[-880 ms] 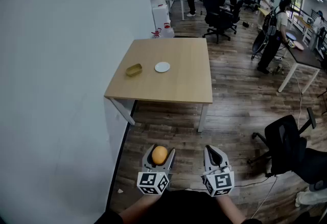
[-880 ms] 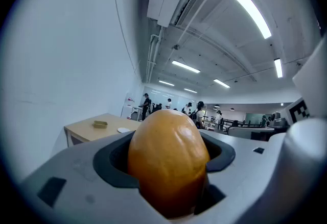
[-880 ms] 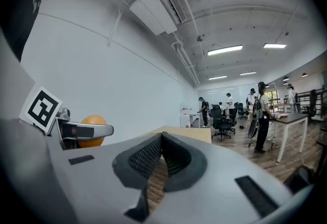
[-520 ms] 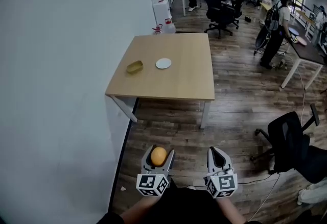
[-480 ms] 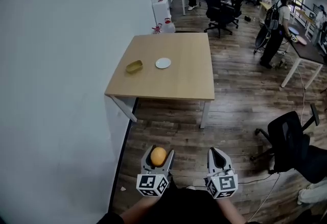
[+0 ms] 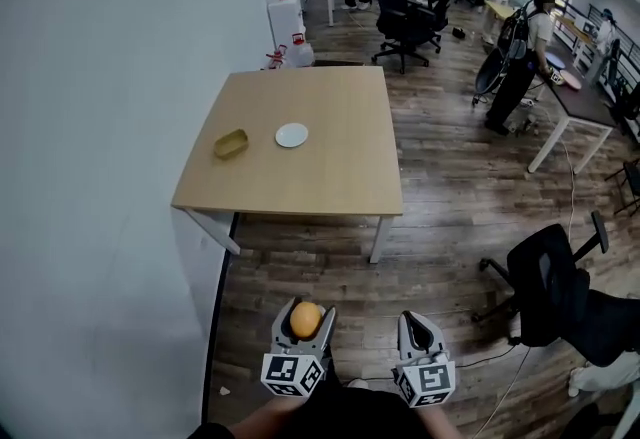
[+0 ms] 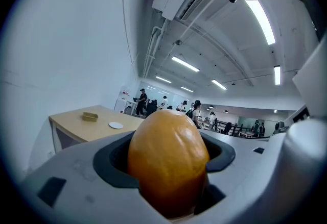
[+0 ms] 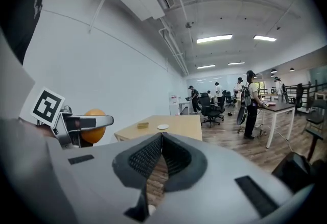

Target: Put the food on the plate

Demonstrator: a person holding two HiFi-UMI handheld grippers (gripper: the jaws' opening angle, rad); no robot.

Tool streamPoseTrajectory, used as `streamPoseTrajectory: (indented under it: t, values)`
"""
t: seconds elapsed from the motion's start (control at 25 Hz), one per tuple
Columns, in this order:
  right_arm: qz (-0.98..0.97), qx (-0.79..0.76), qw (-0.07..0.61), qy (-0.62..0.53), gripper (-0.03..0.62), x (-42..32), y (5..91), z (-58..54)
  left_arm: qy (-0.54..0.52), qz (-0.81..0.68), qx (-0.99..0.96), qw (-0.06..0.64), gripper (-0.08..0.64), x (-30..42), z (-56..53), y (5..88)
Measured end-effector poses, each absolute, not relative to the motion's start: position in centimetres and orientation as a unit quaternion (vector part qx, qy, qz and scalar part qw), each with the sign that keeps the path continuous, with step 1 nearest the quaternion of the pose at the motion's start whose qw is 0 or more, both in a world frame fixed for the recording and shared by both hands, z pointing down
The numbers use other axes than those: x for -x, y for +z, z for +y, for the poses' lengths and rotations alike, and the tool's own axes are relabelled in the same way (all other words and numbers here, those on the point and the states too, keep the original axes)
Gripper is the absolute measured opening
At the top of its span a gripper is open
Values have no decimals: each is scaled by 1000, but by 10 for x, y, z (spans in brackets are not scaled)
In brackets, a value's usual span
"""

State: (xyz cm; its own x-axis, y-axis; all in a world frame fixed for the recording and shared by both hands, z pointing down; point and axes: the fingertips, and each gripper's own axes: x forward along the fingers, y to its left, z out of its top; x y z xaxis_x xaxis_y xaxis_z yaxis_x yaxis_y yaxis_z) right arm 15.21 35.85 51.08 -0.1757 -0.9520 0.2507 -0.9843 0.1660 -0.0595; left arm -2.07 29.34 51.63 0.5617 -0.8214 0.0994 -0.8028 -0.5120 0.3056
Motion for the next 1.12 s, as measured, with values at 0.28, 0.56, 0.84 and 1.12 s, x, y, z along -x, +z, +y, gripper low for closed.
streamPoseTrajectory:
  t: [0.28,0.56,0.84,1.12]
  values:
    - [-736,-666,88,87,60,-159,496,244,-12,-458,-873,166,320,31,198,526]
    - [-740,-659,101,86,60,-145,487,139,-3,-471,-869,151,319,59,113,517]
    - [-744,-653,110,87,60,-117,487,77,-15,-470,-873,127,319,80,52,501]
    - [-766,-624,135,75,60,-75,484,18,-17,-461,-872,165,321,102,3,517]
